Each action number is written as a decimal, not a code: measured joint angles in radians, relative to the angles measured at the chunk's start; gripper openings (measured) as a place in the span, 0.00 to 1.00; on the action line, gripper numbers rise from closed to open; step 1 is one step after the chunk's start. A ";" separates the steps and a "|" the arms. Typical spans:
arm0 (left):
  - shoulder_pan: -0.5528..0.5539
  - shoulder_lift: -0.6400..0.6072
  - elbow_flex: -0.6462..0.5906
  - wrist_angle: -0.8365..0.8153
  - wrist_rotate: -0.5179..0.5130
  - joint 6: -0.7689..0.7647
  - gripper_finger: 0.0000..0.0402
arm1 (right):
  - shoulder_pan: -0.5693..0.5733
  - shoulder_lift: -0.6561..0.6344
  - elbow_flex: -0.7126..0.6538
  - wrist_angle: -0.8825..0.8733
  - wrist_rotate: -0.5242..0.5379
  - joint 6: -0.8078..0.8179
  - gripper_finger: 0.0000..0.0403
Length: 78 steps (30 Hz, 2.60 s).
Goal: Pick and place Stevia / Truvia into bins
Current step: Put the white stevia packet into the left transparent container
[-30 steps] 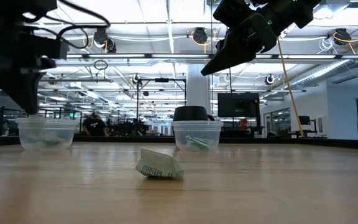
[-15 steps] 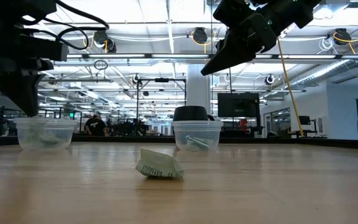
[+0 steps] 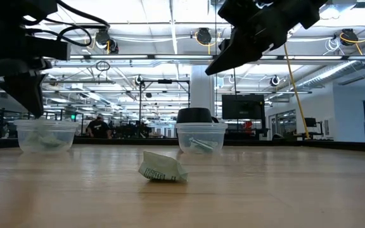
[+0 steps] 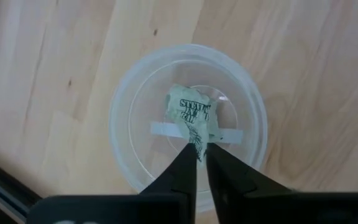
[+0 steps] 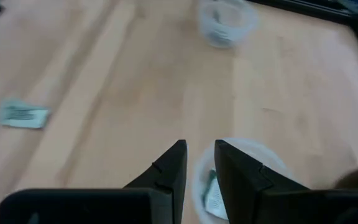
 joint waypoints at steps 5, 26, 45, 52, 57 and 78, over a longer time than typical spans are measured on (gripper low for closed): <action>0.021 0.000 0.000 0.000 0.000 -0.044 0.25 | 0.025 0.000 0.000 0.000 -0.027 -0.001 0.19; 0.085 -0.001 0.102 0.030 -0.022 0.050 0.46 | 0.203 0.212 -0.120 0.557 -0.180 0.037 0.47; 0.090 0.000 0.220 0.306 -0.088 0.116 0.46 | 0.390 0.487 0.180 0.399 -0.069 0.169 0.46; 0.089 0.000 0.220 0.336 -0.070 0.132 0.46 | 0.408 0.557 0.181 0.411 -0.026 0.190 0.42; 0.094 0.000 0.220 0.345 -0.071 0.200 0.46 | 0.374 0.605 0.180 0.466 -0.118 0.231 0.41; 0.104 0.000 0.220 0.448 -0.070 0.287 0.46 | 0.315 0.698 0.186 0.546 -0.236 0.257 0.41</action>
